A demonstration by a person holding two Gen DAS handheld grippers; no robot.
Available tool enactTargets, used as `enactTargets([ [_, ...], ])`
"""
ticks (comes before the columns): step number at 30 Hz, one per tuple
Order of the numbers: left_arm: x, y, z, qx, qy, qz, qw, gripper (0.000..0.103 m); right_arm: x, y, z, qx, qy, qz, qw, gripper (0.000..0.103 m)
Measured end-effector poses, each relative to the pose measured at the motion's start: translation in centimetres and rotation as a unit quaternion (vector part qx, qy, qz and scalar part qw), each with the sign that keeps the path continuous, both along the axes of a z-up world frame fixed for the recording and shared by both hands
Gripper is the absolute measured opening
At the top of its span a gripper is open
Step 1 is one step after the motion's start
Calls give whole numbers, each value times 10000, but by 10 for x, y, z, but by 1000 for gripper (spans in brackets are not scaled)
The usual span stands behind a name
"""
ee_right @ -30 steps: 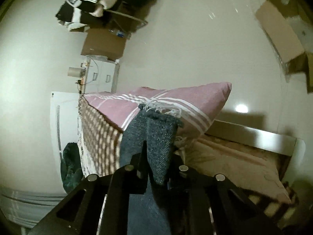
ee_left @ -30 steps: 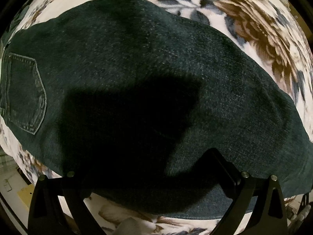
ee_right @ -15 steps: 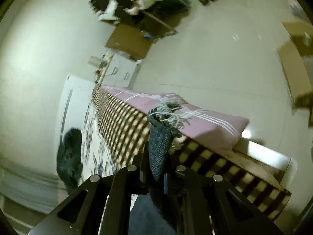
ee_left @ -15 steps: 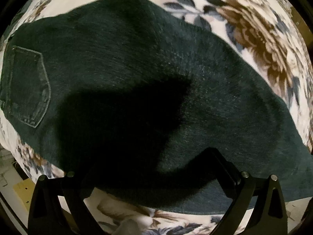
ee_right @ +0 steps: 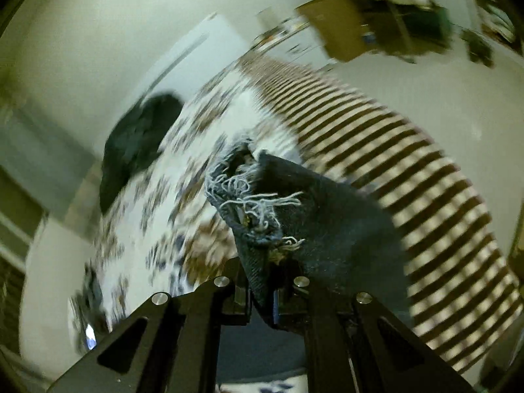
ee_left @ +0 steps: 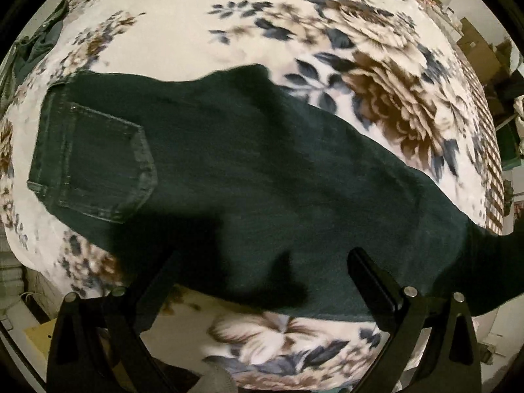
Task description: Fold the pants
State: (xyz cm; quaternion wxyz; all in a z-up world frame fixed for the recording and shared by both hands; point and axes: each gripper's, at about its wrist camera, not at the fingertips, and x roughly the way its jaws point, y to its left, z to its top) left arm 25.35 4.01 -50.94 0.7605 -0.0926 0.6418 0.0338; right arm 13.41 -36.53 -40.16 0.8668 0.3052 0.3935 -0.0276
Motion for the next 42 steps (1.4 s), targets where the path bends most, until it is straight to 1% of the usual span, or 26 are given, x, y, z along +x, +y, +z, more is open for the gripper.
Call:
enactTargets([
  [2,-4,16,2,-21,-2,48,10000,103,8,38,-14,-56,166,313,9994,9],
  [5,-11,36,3,-37,43,164,9998,103,18,96,-38,-277,372,788,9958,9],
  [7,-20,45,-2,-11,85,222,9997,103,23,133,-55,-509,499,1132,9910,9],
  [10,-28,73,-10,37,148,379,9992,103,27,178,-84,-811,729,1530,9822,9],
  [11,-30,80,-11,46,165,429,9989,103,28,187,-92,-908,764,1627,9795,9],
  [13,-33,95,-13,51,177,544,9983,103,29,215,-106,-1185,836,1928,9705,9],
  [14,-35,102,-13,61,174,600,9980,103,30,226,-109,-1269,854,2041,9669,8],
  [18,-42,123,-11,73,142,707,9974,103,33,272,-123,-1660,927,2605,9466,8],
  [20,-45,128,-8,85,95,704,9974,103,36,288,-129,-1820,1030,2721,9393,9],
  [21,-44,130,-6,90,63,693,9975,103,39,291,-134,-1863,1161,2737,9364,9],
  [22,-44,130,-4,89,19,666,9977,103,43,292,-137,-1844,1291,2741,9350,12],
  [23,-42,134,-1,86,-1,645,9979,103,46,291,-137,-1750,1393,2745,9352,16],
  [24,-42,133,1,67,-27,619,9981,103,49,289,-136,-1600,1466,2761,9363,23],
  [26,-40,130,8,-43,-107,555,9984,103,52,276,-131,-845,1709,2877,9386,68],
  [27,-40,129,13,-100,-152,518,9985,103,50,266,-125,-510,1781,2818,9414,71],
  [28,-37,125,17,-170,-204,469,9985,103,47,252,-116,-192,1754,2706,9464,72],
  [29,-30,119,20,-240,-244,414,9986,103,43,240,-109,-6,1725,2575,9508,76],
  [31,-22,105,21,-402,-311,279,9983,103,35,207,-96,245,1743,2176,9600,77],
  [32,-17,98,21,-462,-341,203,9981,103,30,185,-91,309,1792,1879,9652,77],
  [34,-3,82,16,-557,-373,66,9977,103,22,143,-90,281,1991,1310,9708,77],
  [36,9,62,9,-606,-402,-68,9973,103,17,106,-96,136,2199,844,9718,77],
  [39,31,32,-11,-511,-351,-361,9974,102,11,59,-114,322,2412,296,9695,77],
  [41,41,14,-27,-405,-254,-630,9969,94,10,39,-127,509,2529,110,9661,77],
  [42,42,7,-32,-367,-221,-758,9962,80,9,31,-134,619,2562,31,9646,77],
])
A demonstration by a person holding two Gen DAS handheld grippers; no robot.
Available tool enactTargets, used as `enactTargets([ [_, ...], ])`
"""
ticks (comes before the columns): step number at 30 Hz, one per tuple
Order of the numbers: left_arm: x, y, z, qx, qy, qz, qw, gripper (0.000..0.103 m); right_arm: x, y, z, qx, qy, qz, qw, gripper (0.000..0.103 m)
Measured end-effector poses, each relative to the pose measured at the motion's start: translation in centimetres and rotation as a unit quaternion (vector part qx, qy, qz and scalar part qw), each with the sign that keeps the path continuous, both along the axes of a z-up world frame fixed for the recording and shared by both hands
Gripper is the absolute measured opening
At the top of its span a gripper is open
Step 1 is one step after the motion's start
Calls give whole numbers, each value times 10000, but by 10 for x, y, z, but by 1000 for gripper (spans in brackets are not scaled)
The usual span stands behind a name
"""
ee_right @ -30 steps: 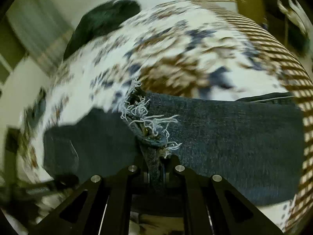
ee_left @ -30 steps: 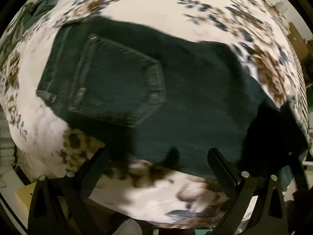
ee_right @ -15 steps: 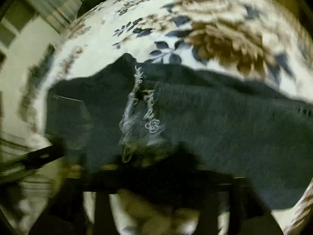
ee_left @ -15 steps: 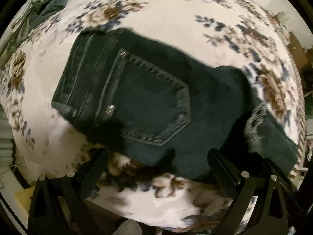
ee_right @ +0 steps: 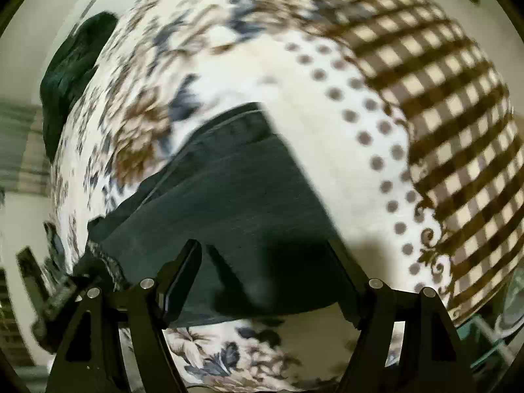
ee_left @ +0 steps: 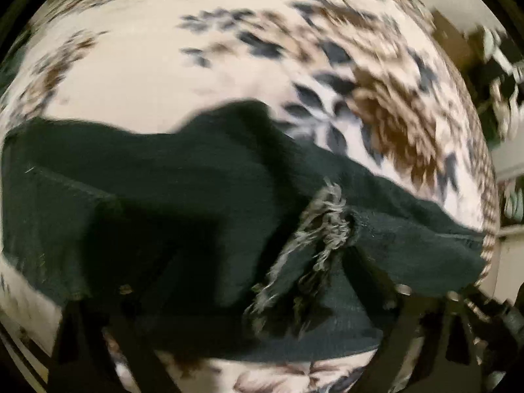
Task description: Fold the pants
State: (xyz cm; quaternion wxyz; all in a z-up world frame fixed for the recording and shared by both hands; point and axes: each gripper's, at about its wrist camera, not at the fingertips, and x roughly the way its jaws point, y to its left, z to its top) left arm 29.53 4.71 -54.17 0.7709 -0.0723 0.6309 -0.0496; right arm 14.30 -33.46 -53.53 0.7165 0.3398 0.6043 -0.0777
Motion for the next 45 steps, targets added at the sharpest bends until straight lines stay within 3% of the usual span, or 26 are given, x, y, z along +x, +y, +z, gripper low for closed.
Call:
enactTargets([
  [1,0,-9,-5,32,14,-179,9998,64,-1,-4,-3,18,31,-49,10000,77],
  [2,-3,-13,-4,-4,-56,-277,9996,55,-1,-8,-7,63,33,-79,9999,77],
  [3,-6,-18,-1,-80,-171,-408,9990,27,-2,-11,-9,126,18,-95,9999,79],
  [4,-9,-21,3,-147,-234,-497,9984,10,-1,-13,-11,149,19,-97,9998,79],
  [6,-19,-21,13,-55,-412,-509,9978,6,1,-14,-13,164,10,-91,9998,79],
  [7,-24,-15,18,-111,-449,-419,9981,2,1,-14,-14,179,13,-90,9998,79],
  [10,-37,13,23,-362,-330,-74,9988,2,1,-14,-14,262,17,-107,9996,79],
  [13,-51,40,17,-409,-128,281,9987,2,1,-14,-7,260,-4,25,9997,79],
  [18,-50,58,5,-116,-42,642,9979,1,16,-6,5,42,19,352,9994,79],
  [21,-43,77,4,-248,11,950,9952,2,29,4,9,-183,23,660,9976,79],
  [26,-41,74,21,-214,-133,915,9955,3,53,8,-15,-675,374,888,9931,78],
  [30,-44,64,28,-448,-147,760,9960,4,59,8,-12,-538,383,815,9945,77],
  [32,-49,63,30,-630,-147,808,9946,12,54,6,-1,-436,260,706,9962,77],
  [33,-52,66,31,-716,-158,886,9934,28,51,5,4,-358,209,656,9970,77],
  [34,-56,71,32,-796,-187,991,9917,56,47,4,9,-240,145,588,9979,78],
  [35,-59,76,33,-860,-215,1085,9901,75,44,4,13,-144,118,519,9985,78],
  [36,-65,85,34,-951,-267,1258,9871,87,40,5,14,-54,105,461,9989,78],
  [40,-83,136,24,-1257,-375,2229,9660,88,31,23,20,247,89,492,9984,79],
  [43,-99,183,10,-1653,-565,3067,9356,88,34,49,20,197,144,747,9969,79],
  [45,-111,216,0,-1851,-891,3659,9077,88,41,66,16,89,237,918,9955,79],
])
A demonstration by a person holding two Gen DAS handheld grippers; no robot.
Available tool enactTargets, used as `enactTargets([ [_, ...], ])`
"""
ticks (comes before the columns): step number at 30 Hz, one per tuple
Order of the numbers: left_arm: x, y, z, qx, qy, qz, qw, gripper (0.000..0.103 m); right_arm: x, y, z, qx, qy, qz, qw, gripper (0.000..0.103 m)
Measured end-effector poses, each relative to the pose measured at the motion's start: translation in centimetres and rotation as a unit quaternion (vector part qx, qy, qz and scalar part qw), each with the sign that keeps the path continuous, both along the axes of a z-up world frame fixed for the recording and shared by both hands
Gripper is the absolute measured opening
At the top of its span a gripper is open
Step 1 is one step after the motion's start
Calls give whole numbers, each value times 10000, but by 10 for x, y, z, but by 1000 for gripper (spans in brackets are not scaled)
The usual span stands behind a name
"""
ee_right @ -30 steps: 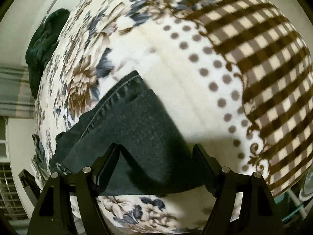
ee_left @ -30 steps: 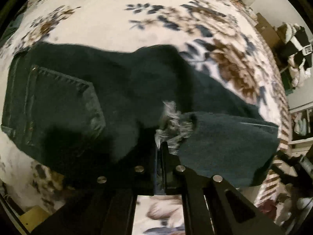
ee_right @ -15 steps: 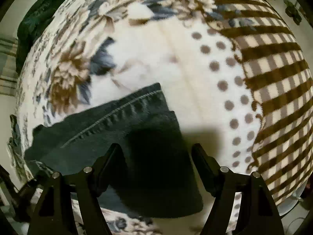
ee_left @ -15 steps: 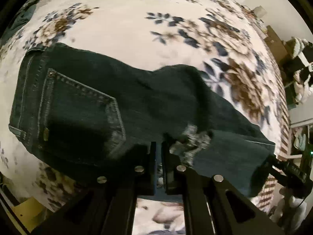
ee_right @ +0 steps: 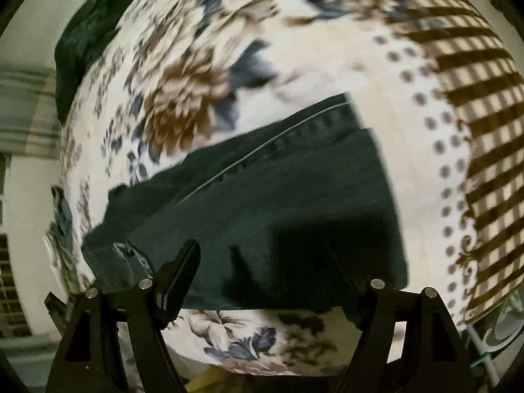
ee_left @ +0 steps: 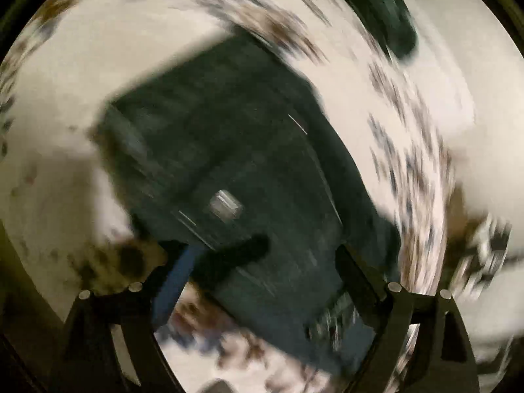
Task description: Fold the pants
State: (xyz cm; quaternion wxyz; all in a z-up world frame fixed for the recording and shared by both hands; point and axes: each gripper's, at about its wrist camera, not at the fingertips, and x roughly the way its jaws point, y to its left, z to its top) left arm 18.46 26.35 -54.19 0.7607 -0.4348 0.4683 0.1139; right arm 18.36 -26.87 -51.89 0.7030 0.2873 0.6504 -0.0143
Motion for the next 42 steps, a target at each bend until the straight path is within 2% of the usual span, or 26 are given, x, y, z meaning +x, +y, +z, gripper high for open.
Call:
enactTargets([
  [2,-6,25,-15,-289,-156,553,9979,86,7,12,-4,-71,6,118,9999,79],
  [3,-6,32,-25,-545,-251,709,9957,86,11,17,-5,-131,0,169,9998,79],
  [5,-4,37,-37,-782,-332,835,9929,86,21,28,-9,-211,-25,252,9995,79],
  [10,-16,30,-24,-547,-498,643,9952,86,40,51,-9,-298,-65,517,9982,79],
  [13,-37,41,-24,-418,-380,980,9936,86,48,62,-7,-298,-75,638,9975,79],
  [16,-40,58,-34,-538,-376,1265,9898,86,50,70,-7,-245,-75,688,9973,79],
  [18,-29,65,-39,-493,-449,1238,9901,86,50,74,-9,-226,-62,711,9972,79],
  [23,26,69,-41,-20,-575,743,9956,86,48,78,-12,-196,-50,736,9971,79],
  [27,40,74,-40,134,-725,695,9949,86,44,74,-12,-148,-60,679,9976,79],
  [29,36,74,-39,167,-784,721,9942,79,42,71,-12,-153,-69,637,9978,79],
  [30,32,75,-37,162,-820,766,9936,64,42,69,-12,-149,-76,609,9980,79],
  [31,25,76,-35,211,-809,832,9930,41,41,67,-12,-136,-69,574,9982,79],
  [32,22,77,-34,192,-832,864,9926,34,40,65,-12,-120,-65,534,9985,79],
  [35,13,72,-13,355,-1005,853,9906,27,38,60,-10,-90,-103,455,9989,79],
  [39,8,49,40,888,-1341,504,9857,25,33,53,-3,-77,-195,391,9990,79],
  [42,3,19,90,1333,-1628,129,9775,25,27,42,5,5,-298,279,9992,79],
])
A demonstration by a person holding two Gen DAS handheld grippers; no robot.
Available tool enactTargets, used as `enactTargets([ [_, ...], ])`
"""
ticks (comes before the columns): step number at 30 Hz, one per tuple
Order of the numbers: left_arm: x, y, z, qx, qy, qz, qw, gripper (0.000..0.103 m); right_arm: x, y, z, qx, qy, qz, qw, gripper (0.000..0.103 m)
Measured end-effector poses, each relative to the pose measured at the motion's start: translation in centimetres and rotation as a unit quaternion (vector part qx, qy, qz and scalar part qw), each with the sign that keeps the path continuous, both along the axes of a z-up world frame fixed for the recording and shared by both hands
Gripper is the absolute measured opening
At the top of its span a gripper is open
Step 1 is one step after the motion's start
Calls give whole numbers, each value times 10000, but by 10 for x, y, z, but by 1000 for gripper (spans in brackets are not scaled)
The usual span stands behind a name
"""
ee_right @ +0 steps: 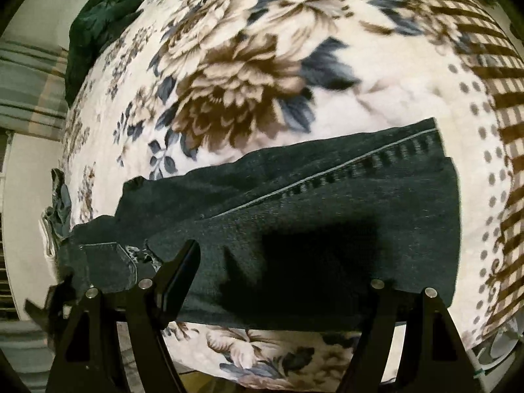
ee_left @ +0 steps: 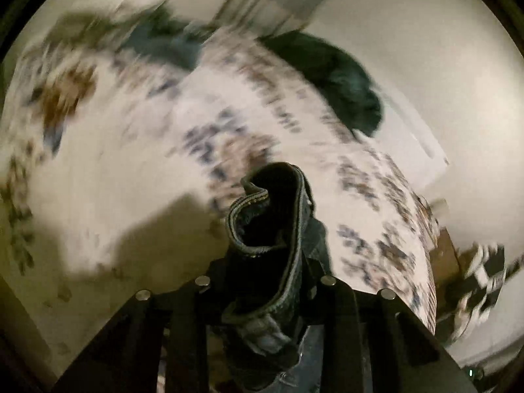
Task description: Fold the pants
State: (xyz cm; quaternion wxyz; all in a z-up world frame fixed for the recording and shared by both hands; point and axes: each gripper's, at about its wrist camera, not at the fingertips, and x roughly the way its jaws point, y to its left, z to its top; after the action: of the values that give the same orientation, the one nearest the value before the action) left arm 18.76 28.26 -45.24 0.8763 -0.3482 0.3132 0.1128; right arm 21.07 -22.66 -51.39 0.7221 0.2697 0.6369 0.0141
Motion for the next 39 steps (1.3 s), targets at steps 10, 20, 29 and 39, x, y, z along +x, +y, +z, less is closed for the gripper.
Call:
enactTargets([
  [10,-5,-168,102,291,-495,-1683,9841,24,-47,-79,30,328,-223,-811,9959,79],
  [20,7,-367,68,433,-200,-3164,9474,24,-122,-209,45,-110,-303,-1756,9839,79],
  [29,-7,-497,-4,1248,657,-4104,9009,24,-163,-284,32,-257,-226,-2295,9727,79],
  [39,-10,-493,17,878,1131,-4379,8876,86,-150,-282,25,131,-268,-1821,9828,99],
])
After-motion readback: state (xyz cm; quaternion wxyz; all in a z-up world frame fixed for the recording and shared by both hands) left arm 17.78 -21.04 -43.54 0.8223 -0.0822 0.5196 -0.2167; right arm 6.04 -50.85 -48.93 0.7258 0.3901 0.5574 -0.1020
